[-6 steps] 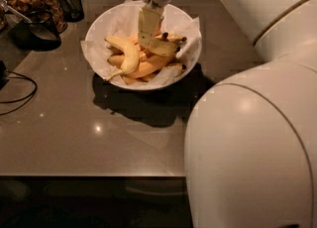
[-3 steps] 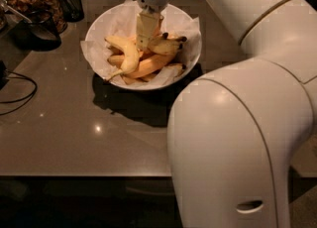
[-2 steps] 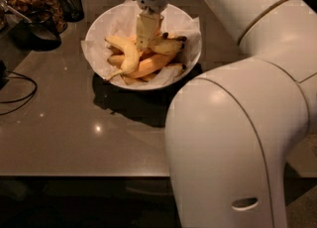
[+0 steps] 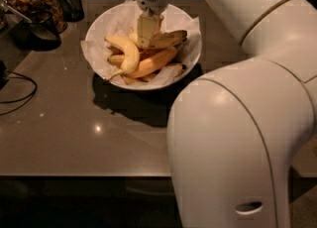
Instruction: Pick banana from white bowl
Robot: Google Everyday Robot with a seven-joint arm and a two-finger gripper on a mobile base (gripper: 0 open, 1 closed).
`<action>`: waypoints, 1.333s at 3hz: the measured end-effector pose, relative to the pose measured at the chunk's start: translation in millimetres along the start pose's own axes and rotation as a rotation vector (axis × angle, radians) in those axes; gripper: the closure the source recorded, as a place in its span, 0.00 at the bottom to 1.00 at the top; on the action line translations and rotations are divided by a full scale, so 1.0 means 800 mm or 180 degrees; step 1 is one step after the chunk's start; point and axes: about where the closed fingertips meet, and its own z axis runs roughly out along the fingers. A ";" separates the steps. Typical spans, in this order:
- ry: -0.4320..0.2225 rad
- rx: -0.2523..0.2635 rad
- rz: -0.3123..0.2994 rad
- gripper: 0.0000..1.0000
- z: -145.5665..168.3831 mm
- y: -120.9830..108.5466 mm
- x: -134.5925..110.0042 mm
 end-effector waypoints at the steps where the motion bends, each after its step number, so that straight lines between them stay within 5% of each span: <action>1: 0.0000 0.0001 0.0000 1.00 0.000 0.000 0.000; 3: -0.0271 0.0365 -0.0167 1.00 -0.068 -0.003 0.012; 4: -0.0300 0.0395 -0.0170 1.00 -0.066 -0.006 0.008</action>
Offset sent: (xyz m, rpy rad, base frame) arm -0.0176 -0.0259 0.0411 0.0242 -0.1051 0.0197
